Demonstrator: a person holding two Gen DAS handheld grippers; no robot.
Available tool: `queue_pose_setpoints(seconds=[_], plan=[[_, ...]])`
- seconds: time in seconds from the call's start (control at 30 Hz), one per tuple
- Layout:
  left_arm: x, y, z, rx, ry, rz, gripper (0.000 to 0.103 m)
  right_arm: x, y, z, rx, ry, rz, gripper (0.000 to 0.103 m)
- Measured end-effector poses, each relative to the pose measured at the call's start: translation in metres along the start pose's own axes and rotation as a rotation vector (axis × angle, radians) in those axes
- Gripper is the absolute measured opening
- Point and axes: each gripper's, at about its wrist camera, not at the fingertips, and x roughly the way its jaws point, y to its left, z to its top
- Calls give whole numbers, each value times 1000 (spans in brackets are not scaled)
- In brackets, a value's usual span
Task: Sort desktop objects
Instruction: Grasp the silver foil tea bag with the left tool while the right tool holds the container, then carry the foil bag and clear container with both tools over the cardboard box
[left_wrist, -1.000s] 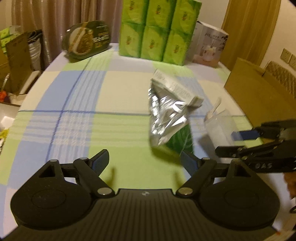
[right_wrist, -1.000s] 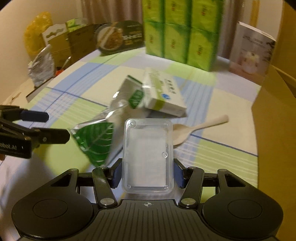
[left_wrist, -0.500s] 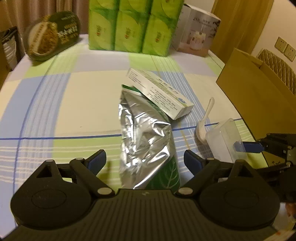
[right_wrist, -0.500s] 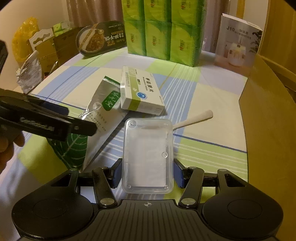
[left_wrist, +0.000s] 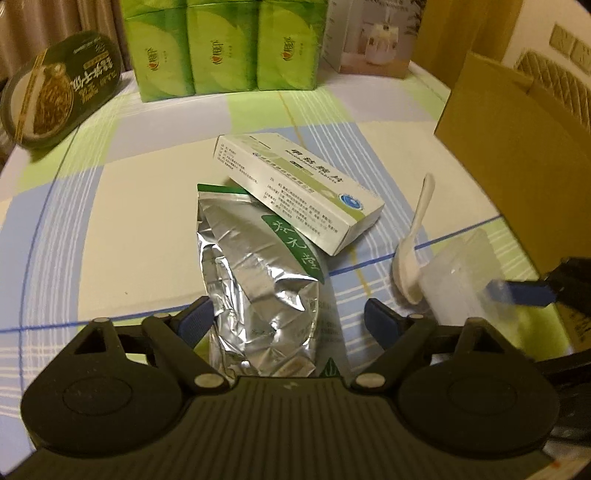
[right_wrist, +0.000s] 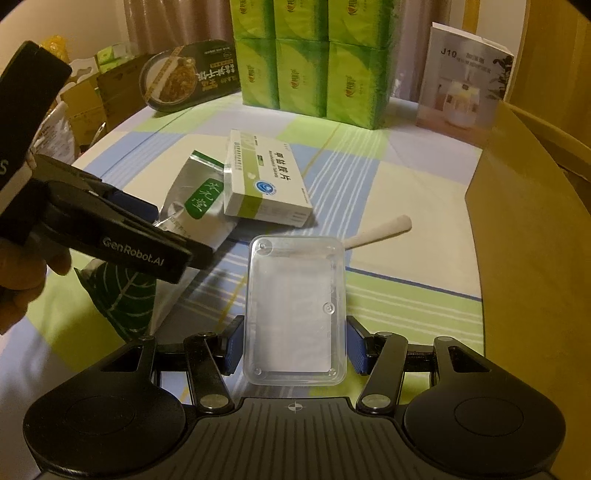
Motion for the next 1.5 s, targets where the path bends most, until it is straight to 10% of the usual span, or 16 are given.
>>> queue_pose_setpoints(seconds=[0.17,0.2,0.73,1.07,1.5], plan=[[-7,-5,-6,47,-1,42,56,-9,0,-4,7,-8,6,52],[-9,-5,-8,46,4,30,38,-12,0,-5,11,-12,8,52],[-108,-41,-108,72,65,-61,36,-75,-2,-72,111,-12,61,53],[-99,-32,-91,74,123,-64,98,-87,-6,-103,169,8,65,53],[-50,-46,-91,153,215,-42,84,-79,5,-100,72,0,49,53]])
